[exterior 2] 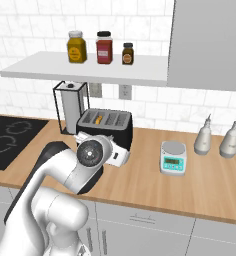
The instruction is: Start the toaster. Once the lever pops up, take the bread to the plate on the dining counter.
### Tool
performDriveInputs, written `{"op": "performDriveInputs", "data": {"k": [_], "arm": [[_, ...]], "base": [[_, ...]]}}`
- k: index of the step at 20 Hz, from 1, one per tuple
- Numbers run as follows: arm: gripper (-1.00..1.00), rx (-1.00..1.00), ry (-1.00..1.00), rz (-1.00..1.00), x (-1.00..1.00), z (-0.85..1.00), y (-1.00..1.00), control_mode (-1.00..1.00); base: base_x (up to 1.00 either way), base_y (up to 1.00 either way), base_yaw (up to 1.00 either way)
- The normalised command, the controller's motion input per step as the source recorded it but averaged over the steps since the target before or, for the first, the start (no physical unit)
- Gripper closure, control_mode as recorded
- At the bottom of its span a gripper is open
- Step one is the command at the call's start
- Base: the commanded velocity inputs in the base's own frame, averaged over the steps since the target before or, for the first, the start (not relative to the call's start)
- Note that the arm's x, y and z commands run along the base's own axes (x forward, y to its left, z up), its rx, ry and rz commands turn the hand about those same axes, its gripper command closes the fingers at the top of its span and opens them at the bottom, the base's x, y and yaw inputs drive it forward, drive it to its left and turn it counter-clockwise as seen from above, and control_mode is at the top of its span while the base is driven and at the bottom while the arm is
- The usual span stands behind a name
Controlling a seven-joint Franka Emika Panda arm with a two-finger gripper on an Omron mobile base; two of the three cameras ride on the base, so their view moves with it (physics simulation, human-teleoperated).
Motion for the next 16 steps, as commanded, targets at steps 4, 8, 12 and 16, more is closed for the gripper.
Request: {"op": "performDriveInputs", "data": {"k": [4, 8, 12, 16], "arm": [[-1.0, 0.0, 0.0, 0.0, 0.0, 0.0, 0.0, -1.0], [-1.0, 0.0, 0.0, 0.0, 0.0, 0.0, 0.0, -1.0], [-1.0, 0.0, 0.0, 0.0, 0.0, 0.0, 0.0, -1.0], [-1.0, 0.0, 0.0, 0.0, 0.0, 0.0, 0.0, -1.0]], "base": [[0.0, 0.0, 0.0], [0.0, 0.0, 0.0], [0.0, 0.0, 0.0], [0.0, 0.0, 0.0]]}}
